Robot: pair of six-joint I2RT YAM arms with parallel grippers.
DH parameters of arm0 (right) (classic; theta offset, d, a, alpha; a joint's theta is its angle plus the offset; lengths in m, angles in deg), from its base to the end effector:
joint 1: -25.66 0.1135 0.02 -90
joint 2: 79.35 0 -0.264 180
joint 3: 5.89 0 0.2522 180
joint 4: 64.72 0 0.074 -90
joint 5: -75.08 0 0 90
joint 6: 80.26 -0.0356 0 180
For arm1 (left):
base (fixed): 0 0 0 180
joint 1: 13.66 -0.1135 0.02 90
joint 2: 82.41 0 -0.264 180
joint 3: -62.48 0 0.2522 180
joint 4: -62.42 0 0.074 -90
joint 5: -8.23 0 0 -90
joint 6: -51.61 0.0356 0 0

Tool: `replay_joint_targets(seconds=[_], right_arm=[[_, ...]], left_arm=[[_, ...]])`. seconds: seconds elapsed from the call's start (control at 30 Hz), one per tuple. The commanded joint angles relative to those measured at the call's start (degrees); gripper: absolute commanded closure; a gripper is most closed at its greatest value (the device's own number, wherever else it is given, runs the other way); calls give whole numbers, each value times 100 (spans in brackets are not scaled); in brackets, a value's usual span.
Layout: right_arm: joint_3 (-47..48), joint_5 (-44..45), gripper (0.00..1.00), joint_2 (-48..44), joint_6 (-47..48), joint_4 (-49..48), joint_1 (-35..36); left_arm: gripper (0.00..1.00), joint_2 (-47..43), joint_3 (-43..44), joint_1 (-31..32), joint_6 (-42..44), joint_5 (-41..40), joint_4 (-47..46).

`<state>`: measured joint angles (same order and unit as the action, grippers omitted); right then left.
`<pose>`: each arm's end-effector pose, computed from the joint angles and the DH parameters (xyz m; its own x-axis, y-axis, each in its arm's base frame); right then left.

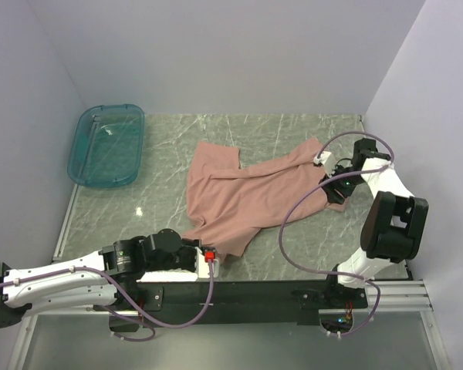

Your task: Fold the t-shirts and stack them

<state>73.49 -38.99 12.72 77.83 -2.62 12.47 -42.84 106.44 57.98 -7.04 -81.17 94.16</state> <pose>0.2988 -0.0551 0.2192 -0.4472 -0.7652 -0.4630 -0.8328 0.5451 -0.0965 0.0517 -0.1570 0.2506 0.3717 0.5317 -0.7610 0.8883 0.0346 0.4580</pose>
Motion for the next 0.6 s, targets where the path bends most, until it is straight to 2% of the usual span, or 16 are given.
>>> replay_joint_targets(seconds=[0.0,0.2,0.57], right_arm=[[301,509,36,267,-569,-482,62],[530,1115,36,733,-1122,-860,62],[671,1528,38,1216,-1035,-967,53]], left_arm=[[100,-81,-49,-27,116,89,-189],[100,-64,-49,-27,125,107,-189],[100,-2,-49,-53,117,195,-198]])
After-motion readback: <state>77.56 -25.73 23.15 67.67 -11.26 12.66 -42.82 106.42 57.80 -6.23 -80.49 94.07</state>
